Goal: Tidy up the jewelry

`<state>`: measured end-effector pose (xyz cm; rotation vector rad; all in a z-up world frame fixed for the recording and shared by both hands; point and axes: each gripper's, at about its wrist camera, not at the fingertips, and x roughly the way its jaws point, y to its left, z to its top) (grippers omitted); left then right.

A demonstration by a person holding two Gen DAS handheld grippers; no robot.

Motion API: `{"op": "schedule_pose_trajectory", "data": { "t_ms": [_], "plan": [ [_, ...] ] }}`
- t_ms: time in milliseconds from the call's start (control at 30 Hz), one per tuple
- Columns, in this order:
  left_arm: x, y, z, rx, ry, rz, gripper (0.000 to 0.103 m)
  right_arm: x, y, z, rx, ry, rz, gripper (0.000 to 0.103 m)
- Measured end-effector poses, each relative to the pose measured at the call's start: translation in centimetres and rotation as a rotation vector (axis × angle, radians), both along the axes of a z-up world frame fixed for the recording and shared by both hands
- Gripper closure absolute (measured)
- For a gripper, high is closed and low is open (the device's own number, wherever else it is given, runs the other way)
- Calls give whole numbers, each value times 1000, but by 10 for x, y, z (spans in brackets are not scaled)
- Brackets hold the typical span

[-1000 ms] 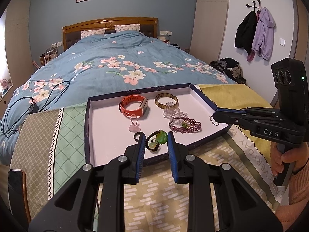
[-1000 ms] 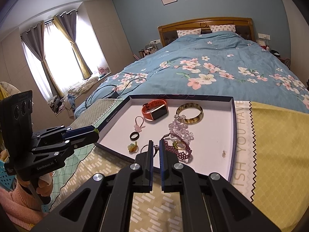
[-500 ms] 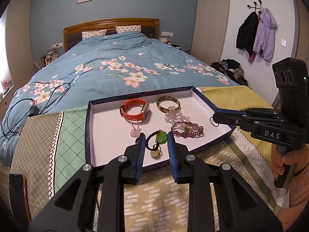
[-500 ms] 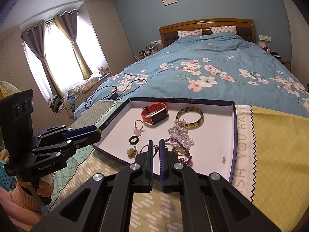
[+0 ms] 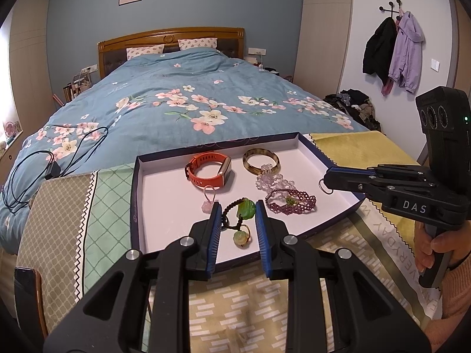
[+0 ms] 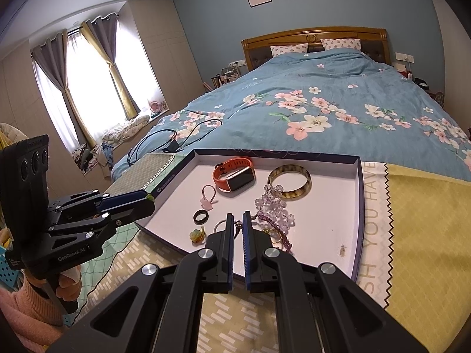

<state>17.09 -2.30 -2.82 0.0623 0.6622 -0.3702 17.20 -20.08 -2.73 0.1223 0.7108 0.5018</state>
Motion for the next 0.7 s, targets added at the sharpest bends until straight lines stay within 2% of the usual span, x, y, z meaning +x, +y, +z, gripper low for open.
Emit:
{"op": "schedule_pose_trajectory", "data": {
  "t_ms": [700],
  "plan": [
    [10, -2, -2, 6, 1, 6, 80, 14, 4, -5, -6, 8, 2, 99]
  ]
}}
